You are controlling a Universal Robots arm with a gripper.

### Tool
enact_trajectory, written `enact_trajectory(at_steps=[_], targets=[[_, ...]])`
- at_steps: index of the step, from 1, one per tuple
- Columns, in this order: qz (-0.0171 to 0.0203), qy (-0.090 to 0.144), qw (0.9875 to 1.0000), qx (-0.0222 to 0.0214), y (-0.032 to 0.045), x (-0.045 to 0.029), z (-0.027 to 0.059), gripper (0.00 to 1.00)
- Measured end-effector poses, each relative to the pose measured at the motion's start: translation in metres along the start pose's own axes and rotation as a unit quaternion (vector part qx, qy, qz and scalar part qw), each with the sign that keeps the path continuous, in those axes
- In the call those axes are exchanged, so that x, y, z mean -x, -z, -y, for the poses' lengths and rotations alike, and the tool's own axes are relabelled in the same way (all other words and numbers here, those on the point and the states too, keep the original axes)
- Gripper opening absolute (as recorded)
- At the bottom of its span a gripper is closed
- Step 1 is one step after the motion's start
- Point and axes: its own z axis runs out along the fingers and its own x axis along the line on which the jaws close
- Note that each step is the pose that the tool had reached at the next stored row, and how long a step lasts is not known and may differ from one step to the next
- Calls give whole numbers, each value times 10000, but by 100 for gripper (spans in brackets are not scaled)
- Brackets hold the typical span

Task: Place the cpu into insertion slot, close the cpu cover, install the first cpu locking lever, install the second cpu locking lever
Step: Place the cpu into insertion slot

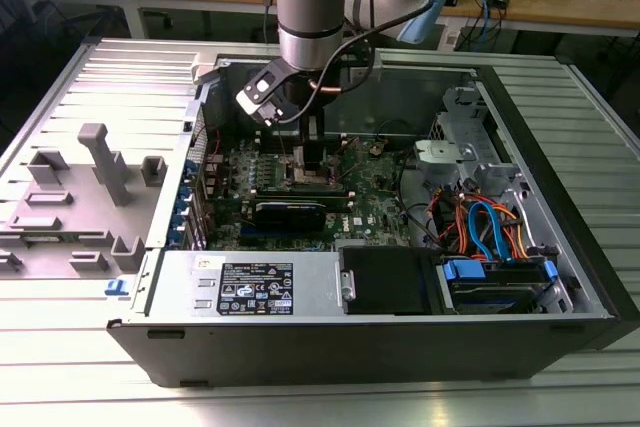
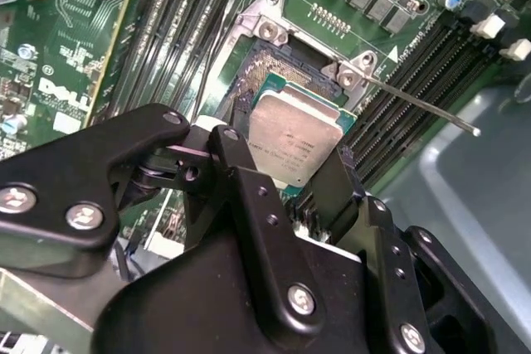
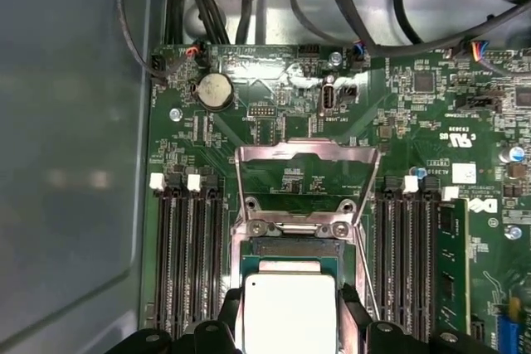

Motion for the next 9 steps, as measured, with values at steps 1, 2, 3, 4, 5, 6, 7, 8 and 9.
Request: enact_trajectory(at_steps=[1,2,3,4,5,6,7,8,9], targets=[[-6,1,10000,0,-15,0,2,55],[-18,1,10000,1,-27,0,3,55],[-28,1,10000,1,-40,0,3,55],[-32,1,10000,1,-55,1,4,55],[-32,2,10000,1,-75,6,5,55],[-32,2,10000,0,-87,13,6,55],[-33,2,10000,1,-101,16,8,55],[-31,2,10000,1,-110,20,11,55],[-29,2,10000,0,-115,23,13,55]])
